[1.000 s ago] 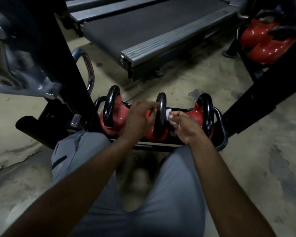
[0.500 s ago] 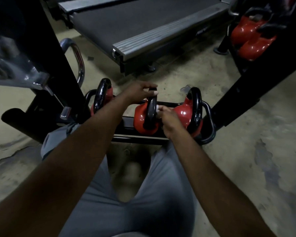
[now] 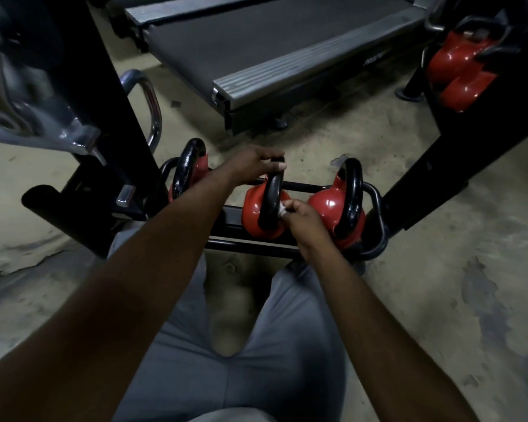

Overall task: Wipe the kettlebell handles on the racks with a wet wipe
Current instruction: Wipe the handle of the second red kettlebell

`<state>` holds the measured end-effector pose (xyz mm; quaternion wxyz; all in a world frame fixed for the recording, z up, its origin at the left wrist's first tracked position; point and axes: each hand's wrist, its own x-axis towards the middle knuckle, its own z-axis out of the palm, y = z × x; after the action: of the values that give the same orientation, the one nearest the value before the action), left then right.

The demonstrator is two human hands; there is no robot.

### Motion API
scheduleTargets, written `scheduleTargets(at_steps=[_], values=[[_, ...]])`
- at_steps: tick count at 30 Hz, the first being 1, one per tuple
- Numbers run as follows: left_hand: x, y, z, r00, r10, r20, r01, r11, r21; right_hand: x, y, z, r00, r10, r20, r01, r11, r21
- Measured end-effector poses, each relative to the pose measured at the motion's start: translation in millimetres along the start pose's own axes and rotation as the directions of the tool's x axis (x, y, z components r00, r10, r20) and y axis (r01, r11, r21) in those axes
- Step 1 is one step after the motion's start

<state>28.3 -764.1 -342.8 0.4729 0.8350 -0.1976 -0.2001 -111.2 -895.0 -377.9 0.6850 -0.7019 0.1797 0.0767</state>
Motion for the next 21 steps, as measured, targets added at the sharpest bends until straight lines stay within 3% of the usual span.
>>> scheduleTargets(at_steps=[3,8,11,17,21], values=[[0.5,3.6,0.0,1.0,-0.008,0.027,0.007,0.998,0.061,1.4,-12.0,-2.4,0.987,0.12,0.11,-0.129,0.988,0.083],[2.4,5.8,-2.4,0.999,0.022,0.028,-0.025,0.991,0.131,2.3,-0.2,-15.7,0.99,0.111,0.09,-0.131,0.956,0.262],[2.6,7.0,-5.7,0.998,0.021,0.065,-0.03,0.988,0.149,10.3,-5.3,-10.9,0.969,0.172,0.177,-0.217,0.936,0.278],[6.3,1.0,-5.7,0.997,0.036,0.065,-0.042,0.995,0.089,29.1,-17.4,-8.2,0.938,0.278,0.208,-0.311,0.939,0.148],[9.6,-3.2,-9.3,0.994,0.066,0.082,-0.074,0.992,0.104,5.0,-22.0,-6.9,0.987,0.139,0.083,-0.139,0.99,-0.002]])
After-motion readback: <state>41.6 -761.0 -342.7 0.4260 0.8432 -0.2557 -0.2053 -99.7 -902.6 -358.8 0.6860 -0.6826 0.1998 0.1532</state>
